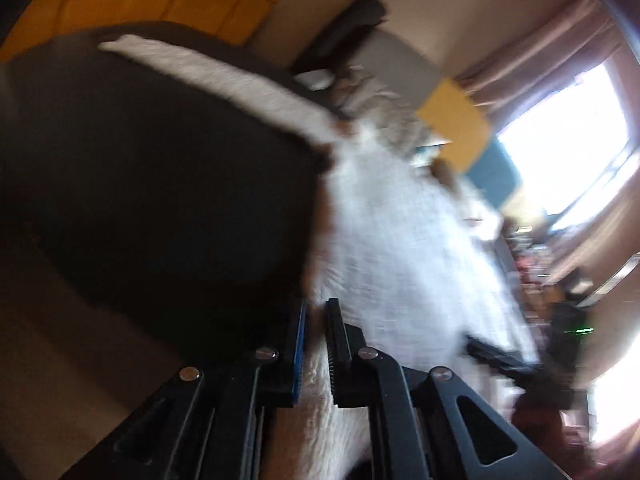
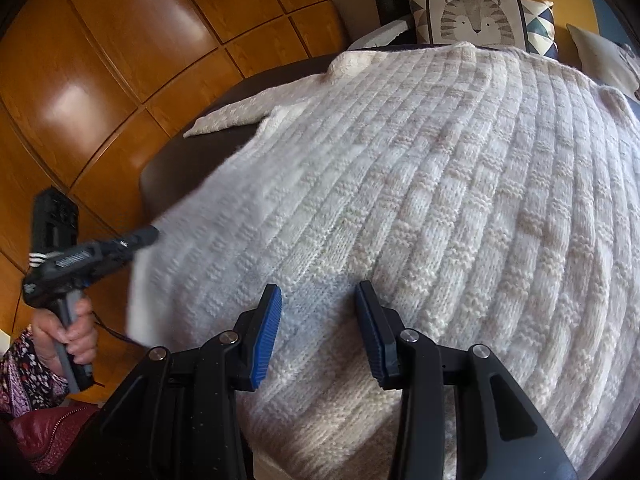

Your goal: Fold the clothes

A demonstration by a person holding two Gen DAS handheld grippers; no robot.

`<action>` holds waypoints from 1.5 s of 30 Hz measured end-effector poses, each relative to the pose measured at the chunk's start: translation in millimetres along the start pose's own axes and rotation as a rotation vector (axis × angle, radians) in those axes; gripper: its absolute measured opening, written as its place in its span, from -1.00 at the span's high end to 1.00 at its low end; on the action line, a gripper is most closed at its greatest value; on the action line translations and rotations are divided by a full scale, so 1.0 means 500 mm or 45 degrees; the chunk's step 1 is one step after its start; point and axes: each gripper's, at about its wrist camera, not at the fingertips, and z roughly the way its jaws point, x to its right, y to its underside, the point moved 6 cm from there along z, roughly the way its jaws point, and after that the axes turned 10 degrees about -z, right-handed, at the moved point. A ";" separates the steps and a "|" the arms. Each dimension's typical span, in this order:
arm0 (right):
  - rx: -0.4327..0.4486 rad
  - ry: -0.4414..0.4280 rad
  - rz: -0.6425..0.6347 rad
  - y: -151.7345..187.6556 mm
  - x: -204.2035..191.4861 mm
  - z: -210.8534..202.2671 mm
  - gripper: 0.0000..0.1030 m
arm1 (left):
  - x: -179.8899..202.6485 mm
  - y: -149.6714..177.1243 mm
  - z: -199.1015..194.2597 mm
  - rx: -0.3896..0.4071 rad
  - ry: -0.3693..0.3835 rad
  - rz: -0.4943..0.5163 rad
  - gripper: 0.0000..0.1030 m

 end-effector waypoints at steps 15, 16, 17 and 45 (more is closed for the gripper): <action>0.031 -0.043 0.054 0.003 0.006 -0.003 0.19 | -0.016 -0.002 -0.057 0.057 0.329 -0.106 0.38; 0.033 -0.044 0.055 0.003 0.006 -0.002 0.19 | -0.022 0.000 -0.054 0.050 0.327 -0.117 0.34; 0.034 -0.047 0.057 0.003 0.007 -0.002 0.19 | -0.027 0.002 -0.052 0.043 0.324 -0.128 0.32; 0.035 -0.019 0.049 0.001 0.006 -0.004 0.19 | -0.041 0.100 -0.031 -0.169 0.017 0.108 0.82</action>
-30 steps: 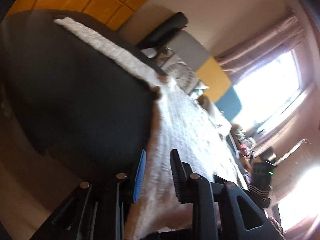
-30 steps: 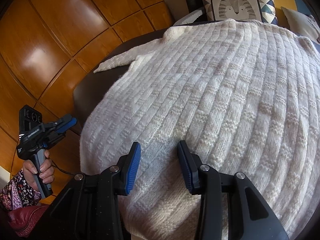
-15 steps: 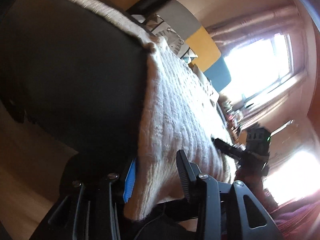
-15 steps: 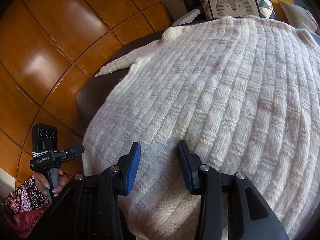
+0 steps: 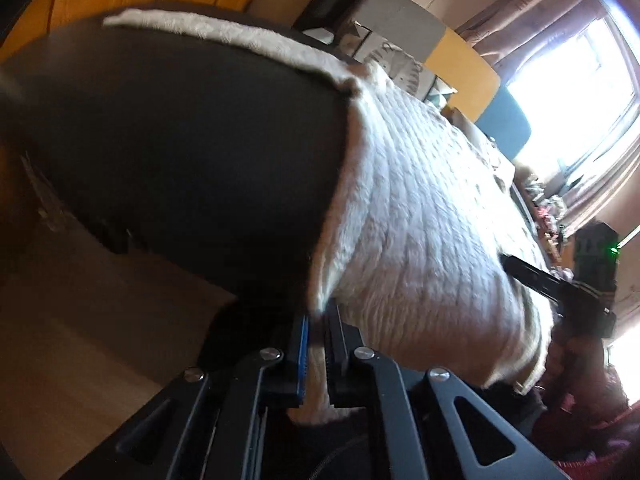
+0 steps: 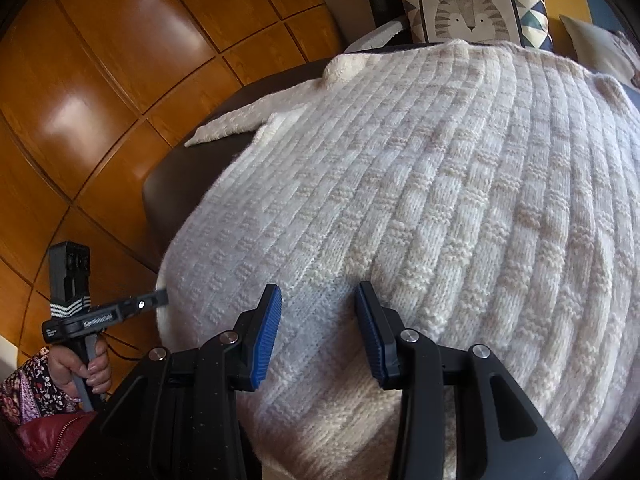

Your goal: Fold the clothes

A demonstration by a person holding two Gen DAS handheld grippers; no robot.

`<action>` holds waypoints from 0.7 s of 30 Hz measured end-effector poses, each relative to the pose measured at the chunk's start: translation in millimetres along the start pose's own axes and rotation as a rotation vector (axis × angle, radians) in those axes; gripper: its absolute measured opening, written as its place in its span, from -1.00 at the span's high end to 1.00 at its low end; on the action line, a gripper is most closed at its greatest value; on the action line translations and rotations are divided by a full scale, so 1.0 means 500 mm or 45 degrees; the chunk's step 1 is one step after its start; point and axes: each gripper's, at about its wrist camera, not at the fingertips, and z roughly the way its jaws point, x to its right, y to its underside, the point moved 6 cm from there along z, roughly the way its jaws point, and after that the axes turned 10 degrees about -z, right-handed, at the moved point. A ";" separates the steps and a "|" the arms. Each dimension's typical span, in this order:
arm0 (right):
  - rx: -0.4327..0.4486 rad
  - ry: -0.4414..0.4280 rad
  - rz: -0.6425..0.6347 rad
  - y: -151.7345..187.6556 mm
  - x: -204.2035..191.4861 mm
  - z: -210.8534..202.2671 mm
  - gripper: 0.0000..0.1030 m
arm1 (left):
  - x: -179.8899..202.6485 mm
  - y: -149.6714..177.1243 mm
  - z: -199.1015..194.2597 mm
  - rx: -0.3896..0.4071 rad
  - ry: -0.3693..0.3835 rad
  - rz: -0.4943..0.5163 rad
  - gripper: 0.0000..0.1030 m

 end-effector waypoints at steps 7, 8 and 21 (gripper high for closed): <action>0.037 0.124 0.006 -0.018 0.001 -0.059 0.01 | 0.081 -0.085 -0.080 0.284 0.032 -0.062 0.61; 0.089 0.161 -0.002 -0.024 0.004 -0.081 0.01 | 0.113 -0.096 -0.087 0.329 0.054 -0.030 0.60; -0.066 0.496 0.172 0.040 0.259 -0.166 0.67 | 0.405 -0.052 0.244 0.026 -0.047 0.551 0.57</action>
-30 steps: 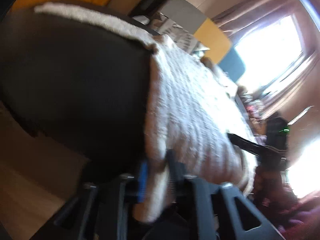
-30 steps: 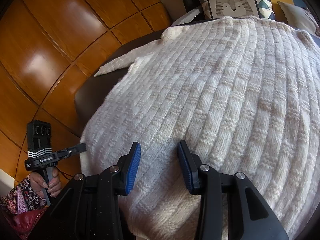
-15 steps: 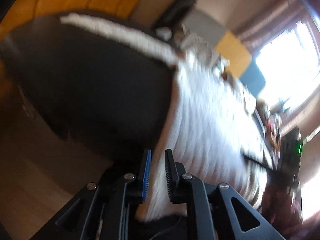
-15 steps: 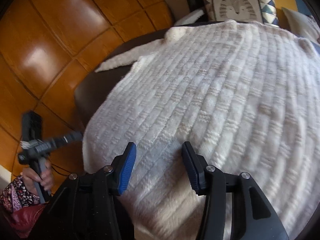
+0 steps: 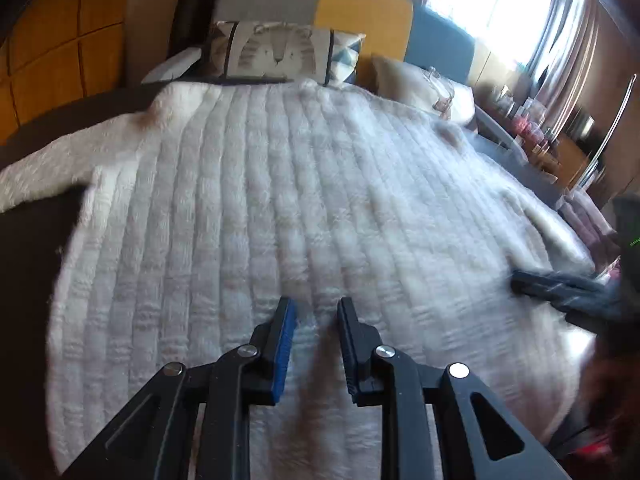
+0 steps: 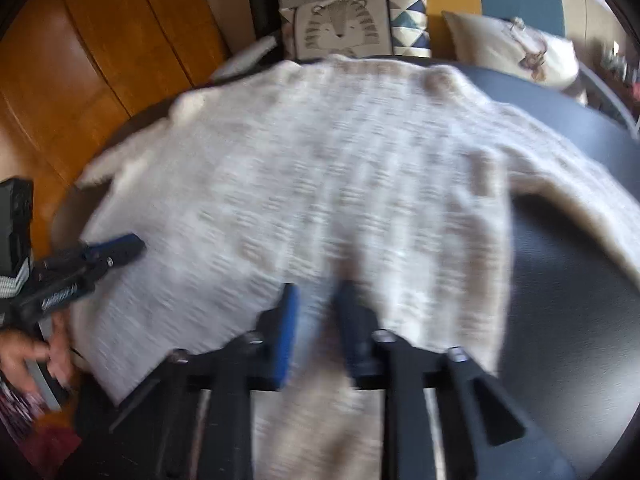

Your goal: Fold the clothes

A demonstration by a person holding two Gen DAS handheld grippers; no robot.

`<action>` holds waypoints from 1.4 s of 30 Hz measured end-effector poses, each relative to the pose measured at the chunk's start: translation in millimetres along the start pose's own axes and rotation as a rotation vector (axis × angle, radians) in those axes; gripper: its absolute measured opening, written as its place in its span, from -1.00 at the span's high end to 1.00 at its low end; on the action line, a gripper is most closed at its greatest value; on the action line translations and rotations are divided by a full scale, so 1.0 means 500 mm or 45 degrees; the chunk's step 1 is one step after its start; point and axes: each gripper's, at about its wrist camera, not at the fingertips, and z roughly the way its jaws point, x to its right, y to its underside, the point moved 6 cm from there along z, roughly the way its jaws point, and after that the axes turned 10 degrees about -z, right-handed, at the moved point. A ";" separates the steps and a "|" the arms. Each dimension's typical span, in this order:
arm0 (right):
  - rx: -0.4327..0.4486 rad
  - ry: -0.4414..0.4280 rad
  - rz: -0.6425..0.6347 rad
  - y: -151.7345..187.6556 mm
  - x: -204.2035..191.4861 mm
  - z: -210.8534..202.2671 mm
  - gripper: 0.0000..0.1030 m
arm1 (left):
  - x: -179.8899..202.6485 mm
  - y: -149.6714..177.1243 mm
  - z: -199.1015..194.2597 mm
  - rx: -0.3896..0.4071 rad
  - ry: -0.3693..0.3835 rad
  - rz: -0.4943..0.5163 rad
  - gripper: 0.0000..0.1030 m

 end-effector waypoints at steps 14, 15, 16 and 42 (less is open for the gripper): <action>0.024 -0.127 -0.097 0.066 0.003 -0.084 0.61 | 0.209 -0.057 0.030 -0.045 0.154 0.253 0.57; -0.018 -0.086 -0.161 0.080 -0.010 -0.076 0.61 | 0.242 -0.052 0.052 -0.066 0.134 0.320 0.57; -0.025 -0.042 -0.228 0.094 -0.021 -0.077 0.61 | 0.275 -0.048 0.074 -0.087 0.114 0.388 0.57; -0.011 -0.055 -0.670 0.191 -0.185 -0.149 0.53 | 0.303 -0.016 0.117 -0.026 0.124 0.451 0.50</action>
